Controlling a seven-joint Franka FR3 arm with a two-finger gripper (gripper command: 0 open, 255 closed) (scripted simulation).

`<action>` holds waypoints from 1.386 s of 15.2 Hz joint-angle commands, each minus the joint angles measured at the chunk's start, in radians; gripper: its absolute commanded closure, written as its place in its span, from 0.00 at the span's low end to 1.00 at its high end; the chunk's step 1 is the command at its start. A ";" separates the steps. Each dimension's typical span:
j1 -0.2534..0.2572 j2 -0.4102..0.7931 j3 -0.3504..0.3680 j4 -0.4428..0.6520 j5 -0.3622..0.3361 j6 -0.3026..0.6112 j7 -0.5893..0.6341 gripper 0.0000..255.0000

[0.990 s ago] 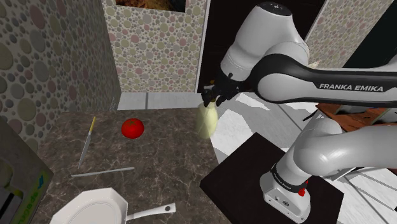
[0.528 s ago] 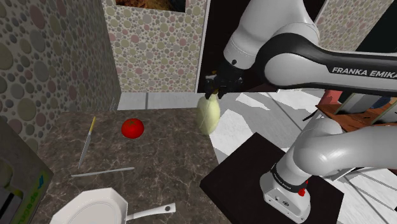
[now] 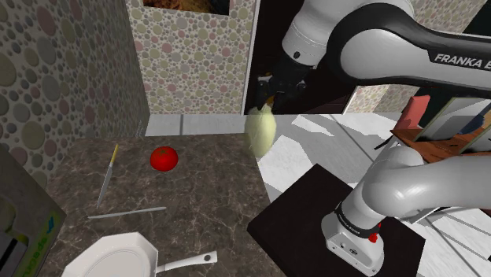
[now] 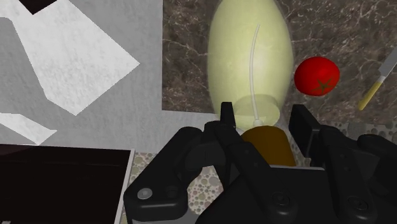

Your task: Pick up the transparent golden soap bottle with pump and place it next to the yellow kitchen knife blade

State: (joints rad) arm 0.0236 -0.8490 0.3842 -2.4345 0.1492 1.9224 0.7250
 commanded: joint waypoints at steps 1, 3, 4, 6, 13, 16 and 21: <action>-0.004 0.008 -0.003 0.030 -0.004 -0.022 -0.001 1.00; -0.007 0.012 -0.007 0.054 -0.008 -0.041 -0.002 1.00; -0.013 0.044 0.013 0.061 -0.006 -0.015 0.012 1.00; -0.029 0.109 0.055 0.079 -0.006 0.036 0.040 1.00; -0.110 0.362 0.216 0.181 -0.061 0.190 0.162 1.00; -0.157 0.485 0.295 0.245 -0.124 0.240 0.234 1.00; -0.233 0.728 0.435 0.380 -0.317 0.286 0.404 1.00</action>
State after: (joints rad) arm -0.1946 -0.1740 0.7921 -2.0799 -0.1196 2.1964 1.0900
